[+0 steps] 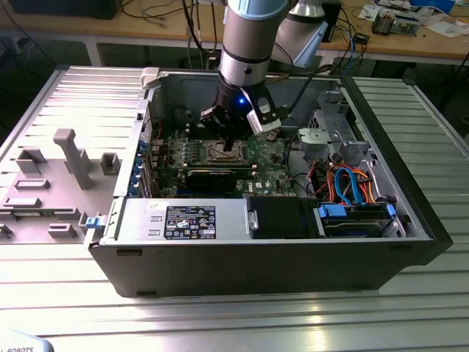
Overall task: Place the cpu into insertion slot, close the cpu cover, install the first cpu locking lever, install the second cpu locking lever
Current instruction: 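Install the second cpu locking lever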
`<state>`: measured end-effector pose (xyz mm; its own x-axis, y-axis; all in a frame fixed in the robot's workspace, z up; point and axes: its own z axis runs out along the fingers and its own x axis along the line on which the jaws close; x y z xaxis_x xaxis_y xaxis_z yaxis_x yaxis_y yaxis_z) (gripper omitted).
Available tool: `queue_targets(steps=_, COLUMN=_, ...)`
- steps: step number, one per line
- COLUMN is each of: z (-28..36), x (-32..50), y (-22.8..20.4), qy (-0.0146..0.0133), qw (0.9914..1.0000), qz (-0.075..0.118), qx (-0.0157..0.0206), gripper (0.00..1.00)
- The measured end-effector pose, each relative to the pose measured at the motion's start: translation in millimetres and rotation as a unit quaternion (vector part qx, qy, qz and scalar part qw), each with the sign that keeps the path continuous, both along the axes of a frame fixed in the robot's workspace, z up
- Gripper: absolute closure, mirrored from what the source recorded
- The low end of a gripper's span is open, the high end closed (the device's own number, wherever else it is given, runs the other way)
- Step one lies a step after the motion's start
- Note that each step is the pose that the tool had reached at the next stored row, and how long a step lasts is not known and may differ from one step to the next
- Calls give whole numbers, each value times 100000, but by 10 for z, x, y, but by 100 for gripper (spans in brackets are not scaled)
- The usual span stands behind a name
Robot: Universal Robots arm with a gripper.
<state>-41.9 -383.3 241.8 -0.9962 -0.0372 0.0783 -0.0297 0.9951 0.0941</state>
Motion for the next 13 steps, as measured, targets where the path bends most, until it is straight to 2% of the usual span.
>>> queue_targets(steps=1, z=0, x=0, y=-25, qy=202, qw=99999, qz=1, qx=388, gripper=89)
queue_targets(steps=2, z=-1, x=0, y=-59, qy=343, qw=99998, qz=-1, qx=603, gripper=89)
queue_targets(steps=3, z=0, x=1, y=-95, qy=431, qw=99997, qz=-11, qx=638, gripper=89)
queue_targets(steps=5, z=0, x=1, y=-123, qy=472, qw=99997, qz=-20, qx=643, gripper=89)
queue_targets(steps=13, z=0, x=1, y=-130, qy=474, qw=99997, qz=-19, qx=643, gripper=89)
